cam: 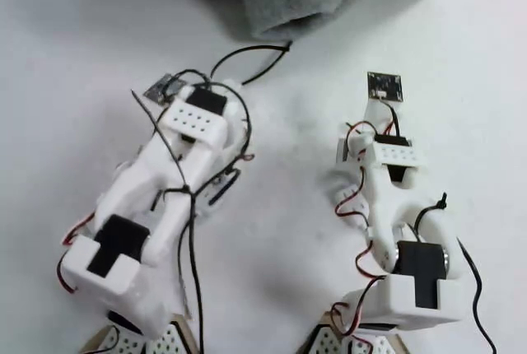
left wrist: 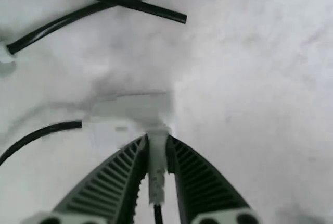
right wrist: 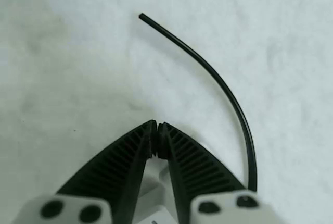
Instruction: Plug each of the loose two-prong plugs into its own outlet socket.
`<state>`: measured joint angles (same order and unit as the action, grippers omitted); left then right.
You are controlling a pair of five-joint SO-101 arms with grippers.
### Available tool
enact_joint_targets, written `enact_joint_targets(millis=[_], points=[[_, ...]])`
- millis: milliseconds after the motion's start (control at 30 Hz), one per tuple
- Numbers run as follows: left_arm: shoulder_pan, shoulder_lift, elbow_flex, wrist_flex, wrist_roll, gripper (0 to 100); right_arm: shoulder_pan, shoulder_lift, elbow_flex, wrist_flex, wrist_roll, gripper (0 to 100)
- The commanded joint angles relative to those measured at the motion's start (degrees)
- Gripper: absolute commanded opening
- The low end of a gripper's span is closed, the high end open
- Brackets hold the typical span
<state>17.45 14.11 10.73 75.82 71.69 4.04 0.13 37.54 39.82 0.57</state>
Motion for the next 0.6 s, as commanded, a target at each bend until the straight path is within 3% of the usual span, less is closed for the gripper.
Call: enact_joint_targets(millis=[0,300,467,567], points=[[-1.45,4.53,1.67,-3.16,-5.27,2,0.92,0.13,-0.35,-0.4,-0.26,1.9],[-4.79,12.09,-3.6,-0.35,-20.92,2,0.84,0.13,-0.35,-0.4,-0.26,1.9],[-5.76,12.26,-5.19,1.76,-44.57,9,0.84,0.13,-0.35,-0.4,-0.26,1.9],[-5.76,12.26,-7.3,5.54,-53.27,14,0.92,0.13,-0.35,-0.4,-0.26,2.0]])
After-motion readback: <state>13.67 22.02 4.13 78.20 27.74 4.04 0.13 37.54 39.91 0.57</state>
